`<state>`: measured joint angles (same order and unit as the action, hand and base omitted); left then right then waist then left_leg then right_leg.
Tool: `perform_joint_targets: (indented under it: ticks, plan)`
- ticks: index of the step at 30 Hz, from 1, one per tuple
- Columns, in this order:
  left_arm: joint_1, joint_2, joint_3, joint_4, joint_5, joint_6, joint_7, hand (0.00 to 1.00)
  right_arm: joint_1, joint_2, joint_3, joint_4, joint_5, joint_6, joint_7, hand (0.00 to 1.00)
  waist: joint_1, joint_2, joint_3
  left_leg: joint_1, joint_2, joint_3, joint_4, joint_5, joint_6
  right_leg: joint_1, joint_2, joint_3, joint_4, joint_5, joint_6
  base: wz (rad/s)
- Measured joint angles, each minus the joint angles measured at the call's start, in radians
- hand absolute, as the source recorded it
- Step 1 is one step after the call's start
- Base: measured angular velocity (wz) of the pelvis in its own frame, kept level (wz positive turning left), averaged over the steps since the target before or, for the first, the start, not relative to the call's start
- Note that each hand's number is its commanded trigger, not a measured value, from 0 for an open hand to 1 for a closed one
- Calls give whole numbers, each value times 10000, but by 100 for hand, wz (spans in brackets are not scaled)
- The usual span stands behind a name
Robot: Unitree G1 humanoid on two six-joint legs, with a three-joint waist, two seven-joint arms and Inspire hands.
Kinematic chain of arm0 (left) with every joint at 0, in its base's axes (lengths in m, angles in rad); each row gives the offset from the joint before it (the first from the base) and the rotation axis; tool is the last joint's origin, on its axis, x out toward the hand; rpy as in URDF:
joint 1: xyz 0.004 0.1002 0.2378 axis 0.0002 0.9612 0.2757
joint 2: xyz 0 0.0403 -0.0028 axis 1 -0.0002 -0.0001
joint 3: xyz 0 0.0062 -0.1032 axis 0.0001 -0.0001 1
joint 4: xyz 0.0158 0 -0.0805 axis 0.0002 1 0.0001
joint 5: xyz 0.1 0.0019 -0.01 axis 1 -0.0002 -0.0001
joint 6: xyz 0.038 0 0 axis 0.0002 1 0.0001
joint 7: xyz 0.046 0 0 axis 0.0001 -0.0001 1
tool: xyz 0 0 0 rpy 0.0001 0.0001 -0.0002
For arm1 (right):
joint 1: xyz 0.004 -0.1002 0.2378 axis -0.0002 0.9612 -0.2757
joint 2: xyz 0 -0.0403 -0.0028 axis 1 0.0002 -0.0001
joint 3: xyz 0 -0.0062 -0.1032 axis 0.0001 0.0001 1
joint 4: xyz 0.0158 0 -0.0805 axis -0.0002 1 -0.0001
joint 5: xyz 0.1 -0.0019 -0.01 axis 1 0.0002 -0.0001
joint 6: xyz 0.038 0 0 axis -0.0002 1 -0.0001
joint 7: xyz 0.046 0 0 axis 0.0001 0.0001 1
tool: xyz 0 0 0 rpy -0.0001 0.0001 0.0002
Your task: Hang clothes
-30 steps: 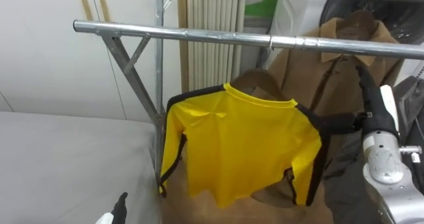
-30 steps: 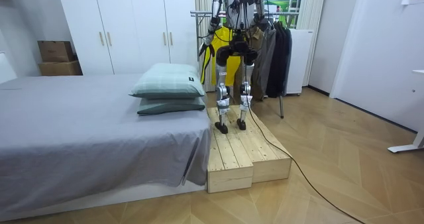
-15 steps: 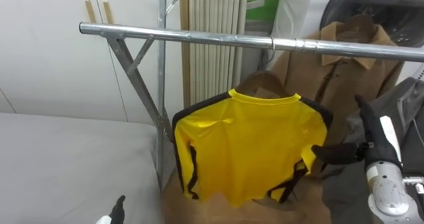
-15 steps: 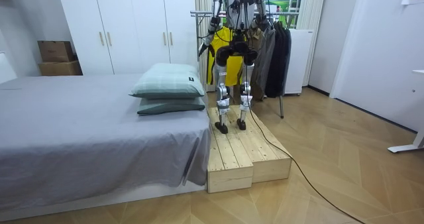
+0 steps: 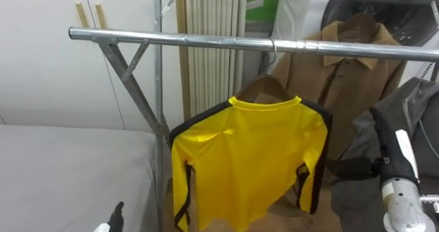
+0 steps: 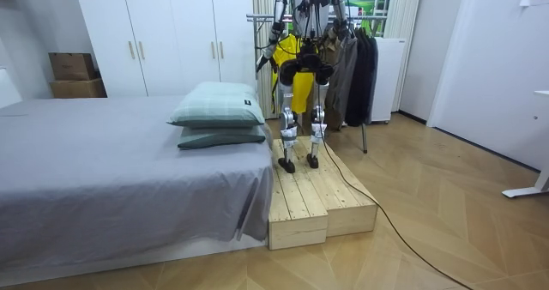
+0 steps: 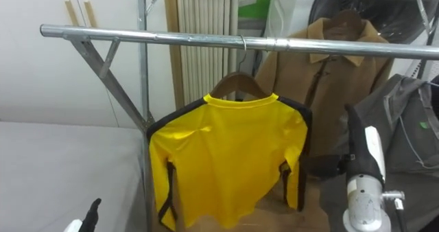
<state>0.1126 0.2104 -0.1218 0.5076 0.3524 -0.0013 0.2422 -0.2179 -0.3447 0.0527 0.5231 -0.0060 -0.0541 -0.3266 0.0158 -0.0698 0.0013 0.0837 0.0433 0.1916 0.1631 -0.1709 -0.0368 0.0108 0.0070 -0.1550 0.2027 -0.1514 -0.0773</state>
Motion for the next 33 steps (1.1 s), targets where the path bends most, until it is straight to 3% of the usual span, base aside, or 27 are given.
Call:
perform_joint_targets:
  ticks: [12, 15, 20, 25, 33]
  plan:
    - [295, -3, 69, 308, -168, -115, 155, 0, 1209, 340, -77, 32, -11, -16, 246, 0, -136, 59, -6, 152, 13, 224, -29, -2, 1, 46, 28, 155, -65, -2, 7, -4]
    - [380, -4, 106, 310, -221, -151, 155, 0, 1438, 367, -105, 32, -12, -18, 246, 0, -127, 136, -39, 152, 15, 224, -29, -7, 8, 65, 39, 163, -171, 33, 22, 0]
    - [502, -6, 100, 358, -284, -158, 165, 0, 1831, 688, -35, 378, 87, -144, 250, 0, -109, 216, -33, 161, 20, 213, -29, -10, 12, 107, 51, 143, -184, 33, 22, 0]
    - [558, -19, 110, 1025, -286, -376, 338, 0, 2525, 1217, 143, 2175, -163, -438, 526, 0, -131, 407, -2, 308, 20, 218, -95, -18, 18, 269, 66, 169, -267, 24, 31, -1]
    - [809, -277, 69, 1818, -222, -736, 493, 0, 3419, 1487, 411, 5182, 55, -441, 1448, 0, -251, 468, -27, 286, -39, -89, -196, -23, 27, 314, 40, 29, -339, -31, 60, 5]
